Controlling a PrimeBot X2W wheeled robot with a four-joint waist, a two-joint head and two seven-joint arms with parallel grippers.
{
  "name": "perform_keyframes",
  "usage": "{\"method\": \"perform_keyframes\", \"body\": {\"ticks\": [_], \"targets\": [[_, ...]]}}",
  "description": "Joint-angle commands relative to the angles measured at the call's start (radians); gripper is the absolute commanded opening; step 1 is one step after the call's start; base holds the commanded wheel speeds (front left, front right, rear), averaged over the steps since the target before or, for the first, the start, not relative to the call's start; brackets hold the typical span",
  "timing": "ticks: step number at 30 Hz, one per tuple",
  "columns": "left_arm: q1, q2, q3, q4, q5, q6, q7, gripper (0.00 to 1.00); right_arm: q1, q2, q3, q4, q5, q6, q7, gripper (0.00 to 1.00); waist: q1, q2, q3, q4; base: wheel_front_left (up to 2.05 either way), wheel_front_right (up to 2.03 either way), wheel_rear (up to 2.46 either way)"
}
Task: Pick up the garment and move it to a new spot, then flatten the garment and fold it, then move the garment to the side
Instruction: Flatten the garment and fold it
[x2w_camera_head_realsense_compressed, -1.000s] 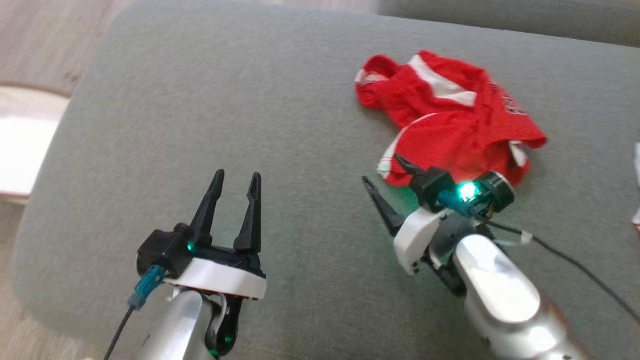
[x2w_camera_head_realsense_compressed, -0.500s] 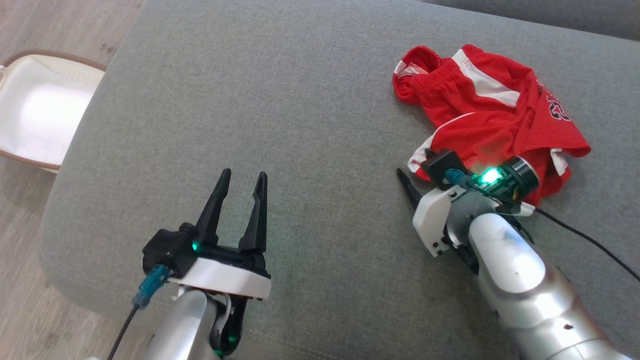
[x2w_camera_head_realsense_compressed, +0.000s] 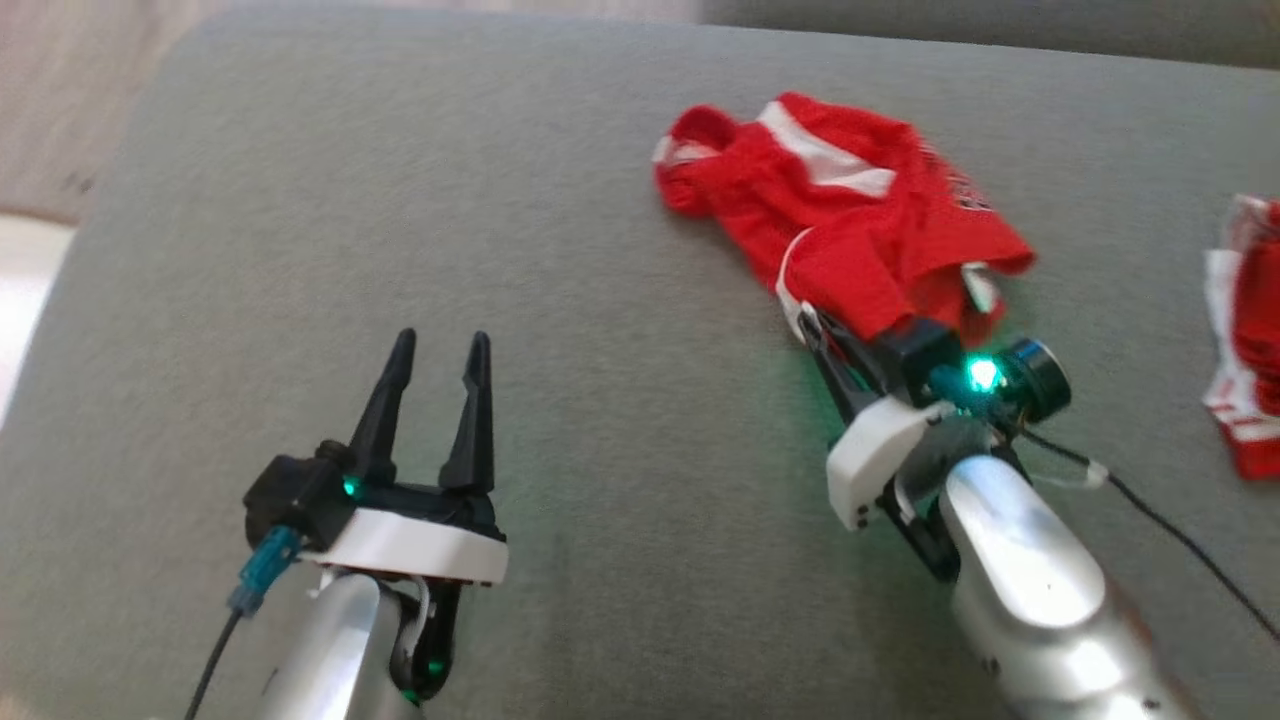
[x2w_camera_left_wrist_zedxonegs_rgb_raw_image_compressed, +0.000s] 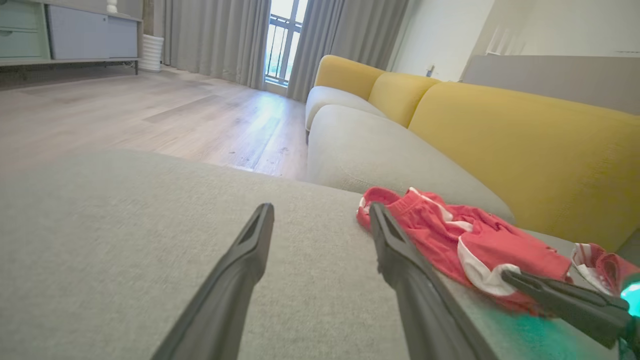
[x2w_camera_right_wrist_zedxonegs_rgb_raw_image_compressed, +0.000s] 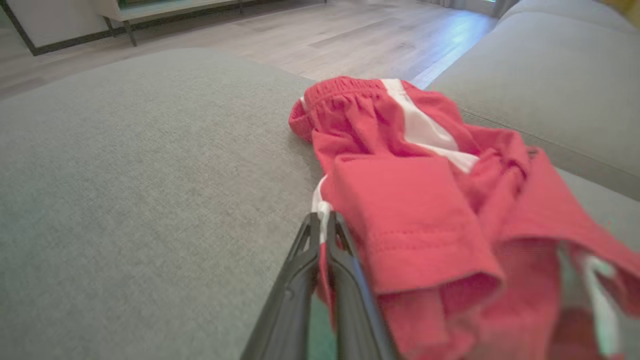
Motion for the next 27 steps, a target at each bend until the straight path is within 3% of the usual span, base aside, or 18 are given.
{"method": "perform_keyframes", "body": {"ticks": [1,6,12,17,22,23,24,27], "targets": [[-0.018,0.010,0.041,-0.033,0.010,-0.003,-0.008,1.00,0.029,0.014,0.009,-0.052,0.011,-0.001,-0.017,0.00,0.0000,0.0000,-0.032,-0.072,0.00,0.00,0.00],[-0.009,0.012,0.054,-0.038,0.018,-0.005,-0.008,1.00,0.154,0.010,-0.074,-0.164,0.009,-0.001,-0.017,0.00,0.0000,0.0000,-0.065,-0.161,0.00,0.00,0.00],[0.007,0.014,0.061,-0.042,0.019,-0.005,-0.008,1.00,0.297,-0.039,-0.197,-0.308,0.021,-0.001,0.033,0.00,0.0000,0.0000,-0.079,-0.227,0.00,0.00,0.00],[0.000,0.013,0.052,-0.040,0.021,-0.006,-0.008,1.00,0.360,-0.062,-0.286,-0.371,0.003,-0.001,0.070,0.00,0.0000,0.0000,-0.079,-0.235,0.00,0.00,0.00],[-0.002,0.017,0.041,-0.037,0.017,-0.006,-0.008,1.00,0.380,-0.042,-0.339,-0.402,-0.012,-0.001,0.087,0.02,0.0000,0.0000,-0.078,-0.218,0.00,0.00,0.00],[-0.001,0.018,0.039,-0.036,0.016,-0.006,-0.008,1.00,0.379,-0.036,-0.348,-0.411,-0.014,-0.001,0.079,0.91,0.0000,0.0000,-0.078,-0.213,0.00,0.00,0.00],[0.000,0.019,0.038,-0.035,0.015,-0.006,-0.008,1.00,0.379,-0.028,-0.354,-0.417,-0.011,-0.001,0.075,1.00,0.0000,0.0000,-0.079,-0.207,0.00,0.00,0.00],[0.003,0.021,0.035,-0.034,0.012,-0.006,-0.008,1.00,0.373,-0.008,-0.353,-0.445,0.005,-0.001,0.046,1.00,0.0000,0.0000,-0.080,-0.191,0.00,0.00,0.00]]}}
